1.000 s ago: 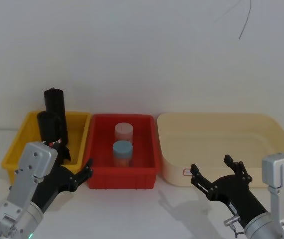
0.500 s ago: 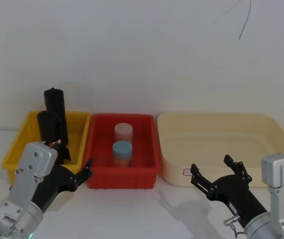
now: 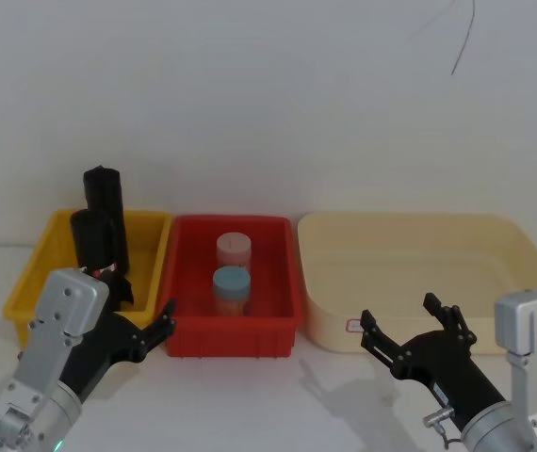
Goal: Pick up the garbage bag with the one hand and transfer it to the other hand.
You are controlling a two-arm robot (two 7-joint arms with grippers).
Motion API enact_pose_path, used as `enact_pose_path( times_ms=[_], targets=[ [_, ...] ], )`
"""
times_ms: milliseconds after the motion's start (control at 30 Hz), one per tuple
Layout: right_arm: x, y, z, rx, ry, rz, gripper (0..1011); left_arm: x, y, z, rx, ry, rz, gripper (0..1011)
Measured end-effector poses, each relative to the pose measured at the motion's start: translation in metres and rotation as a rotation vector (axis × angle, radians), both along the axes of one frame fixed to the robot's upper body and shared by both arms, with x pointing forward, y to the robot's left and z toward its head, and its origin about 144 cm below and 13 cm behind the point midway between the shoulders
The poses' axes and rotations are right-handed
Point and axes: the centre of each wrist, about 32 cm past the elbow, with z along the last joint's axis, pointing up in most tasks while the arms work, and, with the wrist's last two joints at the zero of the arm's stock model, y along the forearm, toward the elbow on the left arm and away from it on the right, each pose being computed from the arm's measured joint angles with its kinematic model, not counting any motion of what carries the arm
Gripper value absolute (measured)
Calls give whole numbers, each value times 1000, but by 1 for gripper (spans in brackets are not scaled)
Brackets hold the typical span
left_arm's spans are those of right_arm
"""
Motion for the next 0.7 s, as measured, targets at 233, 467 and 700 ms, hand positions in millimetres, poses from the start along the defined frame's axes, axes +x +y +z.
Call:
enact_pose_path(
  times_ms=[233, 467, 700],
  targets=[
    [0, 0, 0, 0, 0, 0, 1000, 0, 0, 0, 0, 0, 0, 1001],
    [0, 0, 0, 0, 0, 0, 1000, 0, 0, 0, 0, 0, 0, 1001],
    [0, 0, 0, 0, 0, 0, 1000, 0, 0, 0, 0, 0, 0, 1001]
  ],
)
